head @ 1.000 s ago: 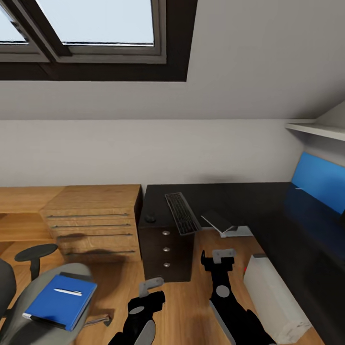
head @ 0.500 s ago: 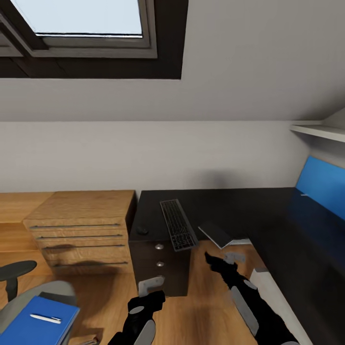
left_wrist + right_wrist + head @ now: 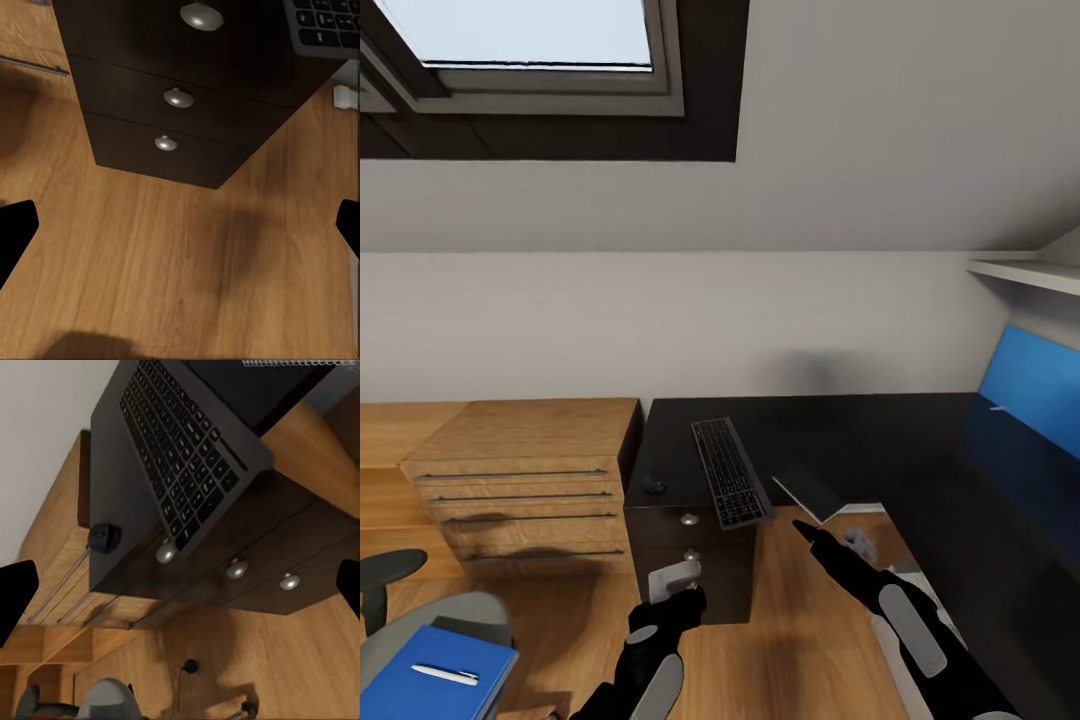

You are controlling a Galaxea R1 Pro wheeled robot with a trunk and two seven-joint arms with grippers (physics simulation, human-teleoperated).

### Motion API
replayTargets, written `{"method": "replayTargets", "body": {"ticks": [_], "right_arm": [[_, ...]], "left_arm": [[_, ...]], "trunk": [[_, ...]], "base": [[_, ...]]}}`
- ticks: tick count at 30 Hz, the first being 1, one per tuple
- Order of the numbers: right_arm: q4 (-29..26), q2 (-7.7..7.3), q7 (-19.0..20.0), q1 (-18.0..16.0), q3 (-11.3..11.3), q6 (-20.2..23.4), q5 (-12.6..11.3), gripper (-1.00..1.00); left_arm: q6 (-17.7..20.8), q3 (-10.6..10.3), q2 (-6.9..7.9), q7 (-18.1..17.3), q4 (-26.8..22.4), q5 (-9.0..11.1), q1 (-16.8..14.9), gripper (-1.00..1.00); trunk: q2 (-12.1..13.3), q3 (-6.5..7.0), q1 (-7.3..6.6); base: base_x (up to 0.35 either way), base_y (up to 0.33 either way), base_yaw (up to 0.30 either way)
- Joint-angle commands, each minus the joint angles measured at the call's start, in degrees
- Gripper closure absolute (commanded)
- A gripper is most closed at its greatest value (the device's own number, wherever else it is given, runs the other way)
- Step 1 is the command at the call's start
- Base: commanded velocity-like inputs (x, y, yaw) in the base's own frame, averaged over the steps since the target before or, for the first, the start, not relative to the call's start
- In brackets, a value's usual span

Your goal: In the bedroom, organize the workspace by keeping the computer under the desk, ensuring the monitor is on the desk, placing the keyboard on the desk next to the monitor, placing the mouse on the desk next to the keyboard, moving the folder from the swivel chair onto the desk next to the mouse, stacking the notebook on top of the folder with the pen on top of the notebook, and positioning the swivel chair next to the desk.

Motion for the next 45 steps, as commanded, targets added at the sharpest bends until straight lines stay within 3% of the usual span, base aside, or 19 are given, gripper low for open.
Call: {"method": "replayTargets", "body": {"ticks": [1,5,7,9,10,12,17,20,28,29,32,34,38,41,45], "right_arm": [[-0.08,0.5,-0.03,-0.04,0.14,0.14,-0.23,-1.0],[-0.34,4.78,-0.5,-0.04,0.62,-1.01,2.0,-1.0],[-0.38,6.15,-0.63,-0.04,0.57,-2.94,2.99,-1.0],[-0.23,7.98,-0.77,-0.01,0.51,-7.91,3.81,-1.0],[0.34,10.31,-1.1,0.05,0.52,-19.43,4.46,-1.0],[0.75,10.95,-1.54,0.09,0.6,-24.7,4.64,-1.0],[1.18,11.39,-4.21,0.13,0.77,-29.32,4.79,-1.0],[1.22,11.35,-5.5,0.13,0.8,-28.9,4.71,-1.0],[1.25,11.25,-5.94,0.13,0.05,-21.76,4.17,-1.0],[1.36,11.24,-5.98,0.13,-1.18,-19.56,1.17,-1.0],[1.38,11.2,-5.95,0.13,-1.75,-16.52,-4.61,-1.0],[1.33,11.19,-5.9,0.13,-1.91,-13.37,-9.8,-1.0],[1.28,11.19,-5.73,0.13,-2.02,-10.89,-16.36,-1.0],[1.22,11.19,-5.43,0.13,-2.14,-10.36,-19.48,-1.0],[1.12,11.13,-4.96,0.13,-2.27,-10.14,-20.75,-1.0]], "left_arm": [[0.19,-0.06,0.0,0.37,-0.24,0.38,-0.06,-1.0],[0.24,0.17,-0.03,0.19,0.16,0.78,-0.06,-1.0],[0.21,0.14,-0.06,0.13,0.75,1.01,-0.04,-1.0],[0.19,0.08,-0.09,0.08,1.52,1.32,-0.05,-1.0],[0.17,0.05,-0.12,0.07,2.11,1.55,-0.05,-1.0],[0.17,0.14,-0.12,0.08,2.29,1.58,-0.04,-1.0],[0.16,0.88,-0.13,0.07,2.45,1.64,-0.05,-1.0],[0.16,1.06,-0.13,0.07,2.48,1.68,-0.05,-1.0],[0.2,1.15,-0.17,0.12,2.49,1.78,-0.03,-1.0],[0.2,1.15,-0.2,0.12,2.49,1.81,-0.02,-1.0],[0.23,1.09,-0.21,0.12,2.49,1.83,-0.05,-1.0],[0.24,1.08,-0.21,0.12,2.49,1.84,-0.05,-1.0],[0.25,1.07,-0.21,0.11,2.54,1.79,-0.05,-1.0],[0.25,1.07,-0.21,0.07,2.56,1.78,-0.05,-1.0],[0.25,1.02,-0.23,0.05,2.6,1.78,-0.06,-1.0]], "trunk": [[-0.49,-0.27,0.24],[-2.09,-0.99,1.12],[-2.89,-1.35,1.56],[-3.7,-1.71,2.0],[-4.1,-1.89,2.22],[-4.9,-2.25,2.65],[-6.91,-3.14,3.75],[-8.11,-3.68,4.41],[-11.32,-5.12,6.17],[-11.72,-5.3,6.39],[-12.92,-5.84,7.05],[-13.72,-6.2,7.49],[-15.33,-6.91,8.37],[-16.53,-7.45,9.02],[-18.14,-8.17,9.9]], "base": [[0.002,-0.001,0.0],[0.0,0.0,0.0],[0.0,0.0,0.0],[0.0,0.0,0.0],[0.0,0.0,0.0],[0.0,0.0,0.0],[0.0,0.0,0.0],[0.0,0.0,0.0],[0.0,0.0,0.0],[0.0,0.0,0.0],[0.0,0.0,0.0],[0.0,0.0,0.0],[0.0,0.0,0.0],[0.0,0.0,0.0],[0.0,0.0,0.0]]}}
